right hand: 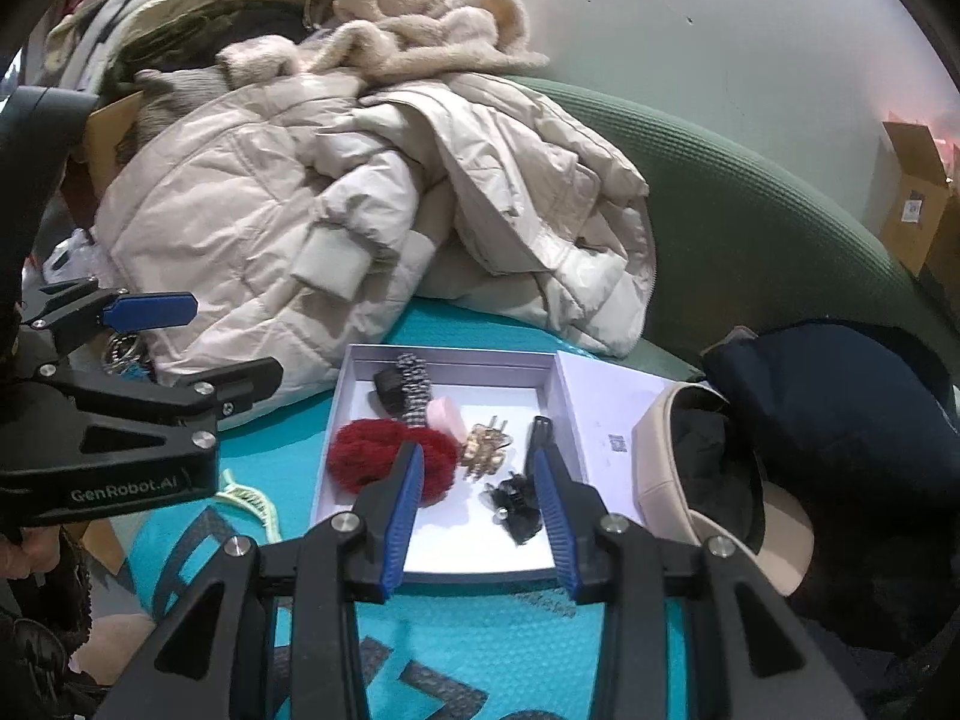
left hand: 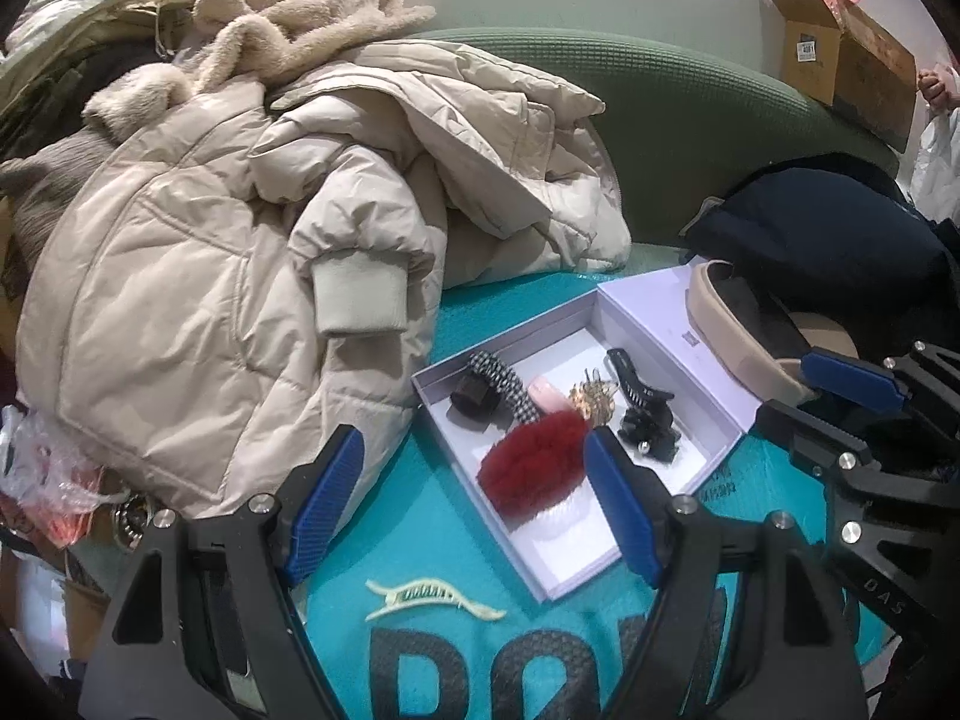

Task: Organize objects
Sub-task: 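Open both grippers and withdraw them from the box toward the yellow claw clip, then close left gripper on the pale yellow claw clip while right pinches its other end, then lift and carry the yellow claw clip with both grippers toward the white box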

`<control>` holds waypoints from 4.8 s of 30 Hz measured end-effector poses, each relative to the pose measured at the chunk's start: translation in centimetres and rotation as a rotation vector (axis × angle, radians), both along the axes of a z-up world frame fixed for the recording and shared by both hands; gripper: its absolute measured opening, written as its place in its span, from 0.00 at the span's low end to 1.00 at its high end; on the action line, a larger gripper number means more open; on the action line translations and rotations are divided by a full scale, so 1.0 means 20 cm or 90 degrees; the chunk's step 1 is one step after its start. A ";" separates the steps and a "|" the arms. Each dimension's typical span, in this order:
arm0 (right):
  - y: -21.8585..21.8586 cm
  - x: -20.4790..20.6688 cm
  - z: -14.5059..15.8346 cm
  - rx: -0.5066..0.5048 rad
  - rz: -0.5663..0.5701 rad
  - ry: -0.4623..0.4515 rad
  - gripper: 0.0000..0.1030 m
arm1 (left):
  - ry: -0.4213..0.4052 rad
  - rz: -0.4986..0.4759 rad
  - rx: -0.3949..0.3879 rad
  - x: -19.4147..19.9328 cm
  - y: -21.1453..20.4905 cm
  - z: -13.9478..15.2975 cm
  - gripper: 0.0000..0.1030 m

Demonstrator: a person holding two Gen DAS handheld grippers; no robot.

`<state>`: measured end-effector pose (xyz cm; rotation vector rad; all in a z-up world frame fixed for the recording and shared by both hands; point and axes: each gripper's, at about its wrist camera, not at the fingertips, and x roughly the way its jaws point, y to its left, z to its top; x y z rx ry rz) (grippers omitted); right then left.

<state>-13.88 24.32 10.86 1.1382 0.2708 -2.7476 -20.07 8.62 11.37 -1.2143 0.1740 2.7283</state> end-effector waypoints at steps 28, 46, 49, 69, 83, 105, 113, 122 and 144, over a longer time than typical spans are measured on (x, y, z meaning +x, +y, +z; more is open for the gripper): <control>-0.34 0.36 -0.27 -0.031 0.093 -0.057 0.38 | -0.056 0.059 0.002 0.52 -0.34 -0.26 0.73; -0.41 0.31 -0.59 -0.057 0.126 -0.131 0.38 | -0.112 0.029 0.021 0.56 -0.39 -0.62 0.73; -0.43 0.29 -0.64 -0.054 0.138 -0.139 0.38 | -0.122 0.028 0.026 0.54 -0.41 -0.69 0.73; -0.65 0.13 -0.87 -0.039 0.202 -0.164 0.38 | -0.140 0.009 0.058 0.37 -0.62 -0.97 0.64; -0.72 0.00 -0.94 -0.016 0.210 -0.150 0.38 | -0.140 -0.046 0.054 0.20 -0.60 -1.07 0.46; -0.75 -0.03 -0.92 0.008 0.211 -0.123 0.37 | -0.120 -0.128 0.011 0.11 -0.58 -1.12 0.04; -0.74 0.02 -0.89 -0.005 0.216 -0.123 0.37 | -0.148 -0.168 0.013 0.26 -0.64 -1.10 0.04; -0.84 0.09 -0.93 0.005 0.287 -0.154 0.38 | -0.164 -0.246 -0.013 0.55 -0.70 -1.07 0.04; -0.84 0.10 -1.00 -0.020 0.327 -0.187 0.15 | -0.142 -0.154 0.035 0.57 -0.85 -1.09 0.09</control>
